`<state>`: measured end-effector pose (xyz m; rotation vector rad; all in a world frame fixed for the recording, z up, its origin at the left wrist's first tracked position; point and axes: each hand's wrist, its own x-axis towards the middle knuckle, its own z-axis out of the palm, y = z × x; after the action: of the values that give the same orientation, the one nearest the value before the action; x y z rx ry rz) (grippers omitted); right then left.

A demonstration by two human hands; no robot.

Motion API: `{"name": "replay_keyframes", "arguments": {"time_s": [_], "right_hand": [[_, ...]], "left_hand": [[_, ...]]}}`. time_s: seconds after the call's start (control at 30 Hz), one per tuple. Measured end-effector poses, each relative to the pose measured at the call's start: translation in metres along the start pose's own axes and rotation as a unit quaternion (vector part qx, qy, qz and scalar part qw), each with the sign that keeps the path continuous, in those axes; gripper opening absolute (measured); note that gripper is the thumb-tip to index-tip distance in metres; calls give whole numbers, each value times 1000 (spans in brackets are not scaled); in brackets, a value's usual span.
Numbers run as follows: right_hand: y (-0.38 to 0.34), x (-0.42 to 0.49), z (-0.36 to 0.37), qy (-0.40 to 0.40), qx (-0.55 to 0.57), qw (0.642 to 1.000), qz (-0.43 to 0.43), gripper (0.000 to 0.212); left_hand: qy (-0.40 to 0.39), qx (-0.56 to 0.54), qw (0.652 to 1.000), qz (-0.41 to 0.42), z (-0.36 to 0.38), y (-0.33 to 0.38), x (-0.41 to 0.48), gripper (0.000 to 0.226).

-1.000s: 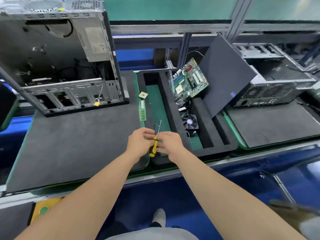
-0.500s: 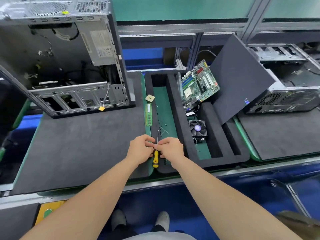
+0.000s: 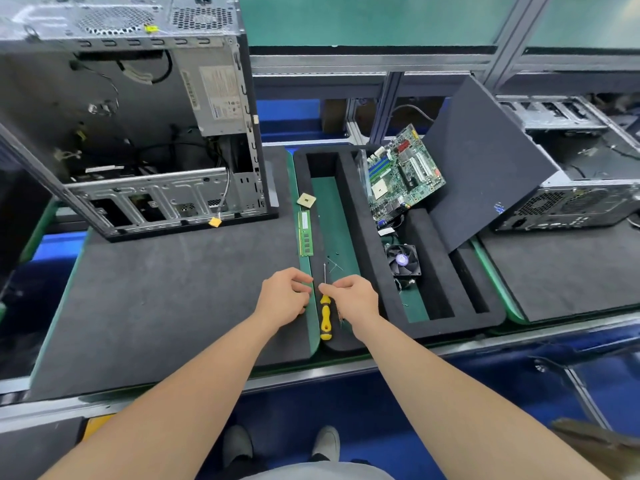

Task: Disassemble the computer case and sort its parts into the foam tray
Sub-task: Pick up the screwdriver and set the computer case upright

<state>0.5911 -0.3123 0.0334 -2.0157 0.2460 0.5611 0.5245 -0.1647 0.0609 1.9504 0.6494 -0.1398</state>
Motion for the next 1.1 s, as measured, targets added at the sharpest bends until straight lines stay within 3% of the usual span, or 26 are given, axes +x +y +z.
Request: {"name": "replay_keyframes", "arguments": {"time_s": [0.17,0.5,0.67,0.8,0.9,0.97,1.1], "right_hand": [[-26,-2,7,41,16,998,-52,24],[-133,-20,64,14,45,969,-242,14],[-184,-22,95,27,69,957,-280,21],[-215,-16,114,74,80,947,-301,38],[-232,-8,123,135,78,946,-284,46],[-237,-3,127,175,71,944,-270,50],[-245,12,131,188,32,946,-262,55]], "left_hand": [[57,0,998,32,-17,3,-1,20],[257,-84,962,37,-127,0,-12,20],[417,-50,907,13,-204,-14,1,10],[533,-45,843,-56,-260,-22,19,49],[553,-74,828,-60,-293,-25,32,77],[532,-92,841,-37,-312,-28,42,88],[465,-122,876,49,-333,-35,59,76]]}}
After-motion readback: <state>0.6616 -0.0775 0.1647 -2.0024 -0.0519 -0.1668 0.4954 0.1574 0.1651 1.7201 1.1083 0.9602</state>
